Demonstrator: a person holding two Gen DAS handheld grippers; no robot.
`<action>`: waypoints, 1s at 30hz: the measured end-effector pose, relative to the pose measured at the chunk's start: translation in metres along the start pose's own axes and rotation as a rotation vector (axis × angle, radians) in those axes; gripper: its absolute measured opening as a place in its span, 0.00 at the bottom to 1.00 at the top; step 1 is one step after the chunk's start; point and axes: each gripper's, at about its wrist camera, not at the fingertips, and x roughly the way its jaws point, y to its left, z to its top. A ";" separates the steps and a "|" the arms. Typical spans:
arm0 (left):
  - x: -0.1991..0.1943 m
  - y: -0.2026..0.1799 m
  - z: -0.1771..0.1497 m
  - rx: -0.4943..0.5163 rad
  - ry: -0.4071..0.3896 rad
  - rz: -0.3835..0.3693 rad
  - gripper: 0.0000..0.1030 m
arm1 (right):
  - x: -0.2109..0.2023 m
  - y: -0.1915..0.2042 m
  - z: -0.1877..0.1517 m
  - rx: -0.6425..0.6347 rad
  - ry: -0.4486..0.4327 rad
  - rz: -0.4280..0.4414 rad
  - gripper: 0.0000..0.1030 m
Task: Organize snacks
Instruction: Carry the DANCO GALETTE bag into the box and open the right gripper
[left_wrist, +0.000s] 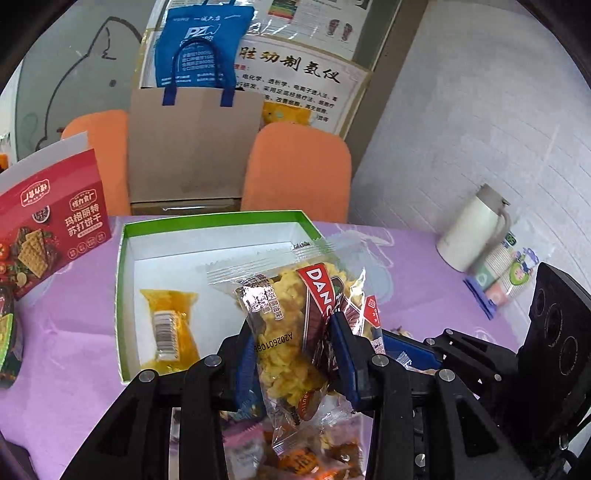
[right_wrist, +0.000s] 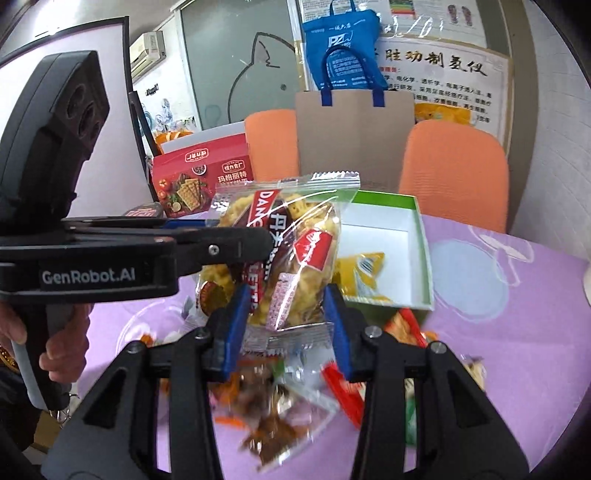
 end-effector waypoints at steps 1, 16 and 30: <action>0.005 0.005 0.002 -0.004 0.002 0.009 0.38 | 0.011 -0.002 0.005 0.004 0.009 0.008 0.42; 0.035 0.060 0.000 -0.034 -0.040 0.230 1.00 | 0.087 -0.009 0.004 -0.040 0.111 -0.073 0.99; -0.070 0.022 -0.025 0.040 -0.137 0.376 1.00 | -0.045 0.014 -0.008 0.047 -0.037 -0.047 1.00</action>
